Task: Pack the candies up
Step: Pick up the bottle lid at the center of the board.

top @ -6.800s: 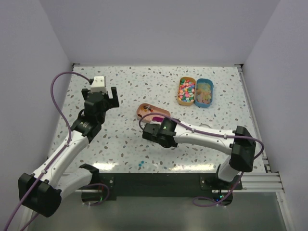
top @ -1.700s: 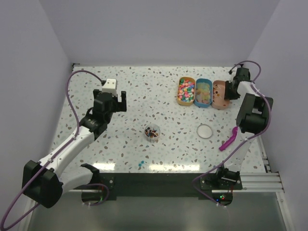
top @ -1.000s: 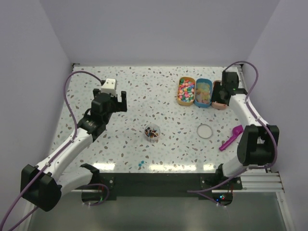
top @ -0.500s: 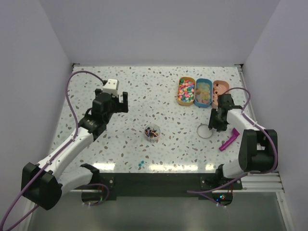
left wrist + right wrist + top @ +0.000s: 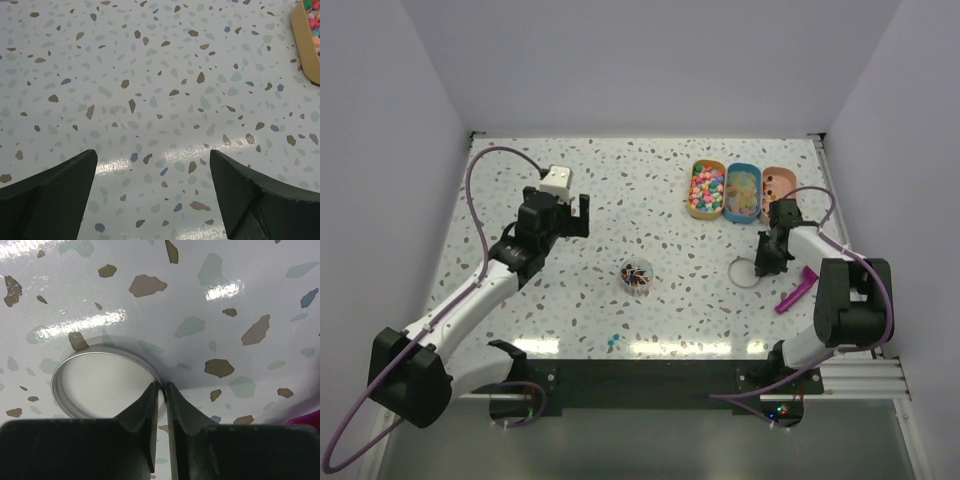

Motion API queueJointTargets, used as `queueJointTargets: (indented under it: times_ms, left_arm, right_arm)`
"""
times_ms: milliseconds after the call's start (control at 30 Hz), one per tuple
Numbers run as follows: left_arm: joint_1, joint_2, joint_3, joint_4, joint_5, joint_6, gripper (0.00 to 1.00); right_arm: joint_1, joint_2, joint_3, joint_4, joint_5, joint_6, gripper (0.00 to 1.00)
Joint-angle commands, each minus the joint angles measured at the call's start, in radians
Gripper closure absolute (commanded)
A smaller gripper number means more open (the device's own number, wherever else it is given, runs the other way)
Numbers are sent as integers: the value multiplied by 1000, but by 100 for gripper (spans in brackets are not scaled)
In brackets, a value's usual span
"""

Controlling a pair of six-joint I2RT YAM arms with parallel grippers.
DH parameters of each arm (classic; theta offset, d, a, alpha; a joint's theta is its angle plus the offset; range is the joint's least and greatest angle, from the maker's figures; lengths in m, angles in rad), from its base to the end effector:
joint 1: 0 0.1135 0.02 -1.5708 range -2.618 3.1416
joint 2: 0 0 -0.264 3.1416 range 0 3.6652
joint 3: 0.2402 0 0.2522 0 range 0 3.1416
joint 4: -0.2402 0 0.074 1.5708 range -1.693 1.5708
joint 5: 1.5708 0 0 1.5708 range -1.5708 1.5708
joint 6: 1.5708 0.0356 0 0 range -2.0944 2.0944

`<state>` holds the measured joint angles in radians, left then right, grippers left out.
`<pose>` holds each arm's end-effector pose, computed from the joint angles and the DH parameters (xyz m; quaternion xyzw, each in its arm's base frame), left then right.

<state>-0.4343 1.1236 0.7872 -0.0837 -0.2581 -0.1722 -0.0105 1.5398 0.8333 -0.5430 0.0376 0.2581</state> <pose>0.2359 -0.0994 0.2831 0.0393 0.8340 -0.0581 0.5472 0.2717 -0.0042 0.1600 0.1351 0.9777 0.0013 0.1610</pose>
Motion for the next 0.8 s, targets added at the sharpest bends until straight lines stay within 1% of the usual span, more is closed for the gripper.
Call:
queueJointTargets:
  times_ms: [0,33,67,167,233,333,467,533,600,767]
  left_arm:
    - [-4,1,32,19,19,-6,0]
    - [-4,2,33,21,28,-6,0]
    - [-4,5,35,21,31,-7,0]
    - [-4,11,41,16,59,-18,1]
    - [-4,16,43,22,103,-21,3]
    - [-4,45,69,13,164,-42,5]
    - [-30,120,148,-68,233,-93,6]
    - [-69,140,196,-91,237,-105,7]
    - [-101,166,225,-117,238,-110,8]
    - [-236,252,325,-162,204,-124,12]
  right_arm:
    - [3,14,-7,31,-10,9,87]
    - [3,13,-5,32,-8,9,92]
    - [3,11,-3,32,-8,7,95]
    - [27,-6,7,32,-31,-2,99]
    - [38,-17,30,22,-56,-13,100]
    - [88,-30,85,-9,-41,-39,100]
    - [171,-70,141,-5,7,-40,100]
    - [237,-79,171,11,43,-36,100]
    - [279,-84,187,26,45,-17,100]
    - [397,-98,217,98,44,29,100]
